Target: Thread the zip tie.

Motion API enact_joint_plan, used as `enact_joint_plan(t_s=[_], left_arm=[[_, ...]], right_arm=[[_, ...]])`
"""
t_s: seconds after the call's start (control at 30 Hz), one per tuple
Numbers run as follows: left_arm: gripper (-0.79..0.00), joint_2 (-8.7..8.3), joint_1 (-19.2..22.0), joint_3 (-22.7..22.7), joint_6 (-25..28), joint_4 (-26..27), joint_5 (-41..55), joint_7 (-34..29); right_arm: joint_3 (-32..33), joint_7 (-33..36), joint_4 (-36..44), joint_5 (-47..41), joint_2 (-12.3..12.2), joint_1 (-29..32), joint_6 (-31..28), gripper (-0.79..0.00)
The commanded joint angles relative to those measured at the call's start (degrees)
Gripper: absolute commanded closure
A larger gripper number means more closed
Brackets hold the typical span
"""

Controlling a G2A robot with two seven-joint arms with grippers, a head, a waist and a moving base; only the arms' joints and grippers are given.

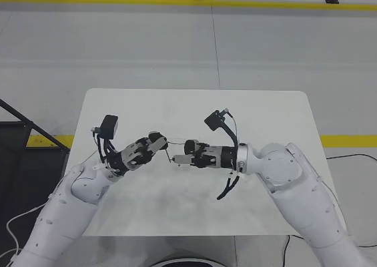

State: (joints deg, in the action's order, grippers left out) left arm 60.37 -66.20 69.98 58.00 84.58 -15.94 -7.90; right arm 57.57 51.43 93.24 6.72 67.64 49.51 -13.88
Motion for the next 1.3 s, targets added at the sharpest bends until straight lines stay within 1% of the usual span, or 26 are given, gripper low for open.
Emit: enact_joint_plan(t_s=[0.0, 0.07, 0.13, 0.17, 0.53, 0.63, 0.7, 0.77, 0.9, 0.93, 0.97, 1.0, 1.13, 1.2, 1.27], left_arm=[[0.0, 0.13, -0.3, 0.7, 0.0, -0.3, -1.5, 2.1], [0.0, 0.26, -0.6, 1.5, 0.0, -0.7, -3.0, 4.1], [0.0, 0.41, -1.0, 2.6, -0.2, -1.0, -4.7, 6.4], [0.0, 0.41, -1.0, 2.6, -0.2, -1.0, -4.7, 6.4], [0.0, 0.41, -1.0, 2.6, -0.2, -1.0, -4.7, 6.4], [0.0, 0.48, -1.5, 3.2, -3.1, -0.2, -7.1, 6.5], [0.0, 0.58, -2.1, 3.9, -4.5, -0.2, -9.6, 7.9], [0.0, 0.72, -2.6, 4.7, -5.4, -0.6, -12.0, 10.0], [0.0, 0.96, -3.0, 5.4, -5.5, -2.1, -14.4, 12.8], [0.0, 1.02, -3.0, 5.5, -5.5, -2.4, -14.8, 13.2], [0.0, 1.09, -3.0, 5.5, -5.4, -2.7, -15.1, 13.6], [0.0, 1.16, -3.0, 5.5, -5.3, -2.9, -15.4, 14.0], [0.0, 1.22, -3.0, 5.5, -5.3, -3.1, -15.8, 14.3], [0.0, 1.22, -3.0, 5.5, -5.3, -3.1, -15.8, 14.3], [0.0, 1.22, -3.0, 5.5, -5.3, -3.1, -15.8, 14.3]], right_arm=[[0.7, -1.9, 0.5, 1.8, -0.2, 1.1, 3.2, -0.683], [1.0, -3.1, 0.8, 3.7, -0.3, 2.0, 6.7, -0.733], [1.2, -3.9, 1.0, 6.3, -0.4, 2.4, 11.9, -0.785], [1.2, -4.0, 1.0, 7.3, -0.4, 2.5, 14.1, -0.785], [1.2, -4.0, 1.0, 7.3, -0.4, 2.5, 14.1, -0.785], [0.3, -3.3, 1.4, 11.1, -0.6, 2.8, 13.9, -0.785], [-0.8, -1.2, 1.6, 14.5, -0.6, 2.3, 15.4, -0.785], [-2.0, -0.1, 1.7, 18.3, -0.6, 1.8, 18.6, -0.785], [-5.7, 1.4, 1.8, 24.6, 0.0, 0.4, 24.6, -0.785], [-6.6, 1.7, 1.5, 25.8, 0.2, -0.2, 26.0, -0.763], [-7.6, 1.8, 1.1, 26.9, 0.5, -0.8, 27.6, -0.717], [-8.7, 1.9, 0.7, 27.8, 0.8, -1.5, 29.0, -0.65], [-12.5, 3.0, -2.0, 30.1, 2.3, -4.8, 33.1, -0.465], [-14.2, 3.4, -3.7, 31.1, 3.1, -6.5, 35.5, -0.44], [-15.6, 3.6, -5.5, 31.5, 3.9, -8.0, 37.7, -0.391]])
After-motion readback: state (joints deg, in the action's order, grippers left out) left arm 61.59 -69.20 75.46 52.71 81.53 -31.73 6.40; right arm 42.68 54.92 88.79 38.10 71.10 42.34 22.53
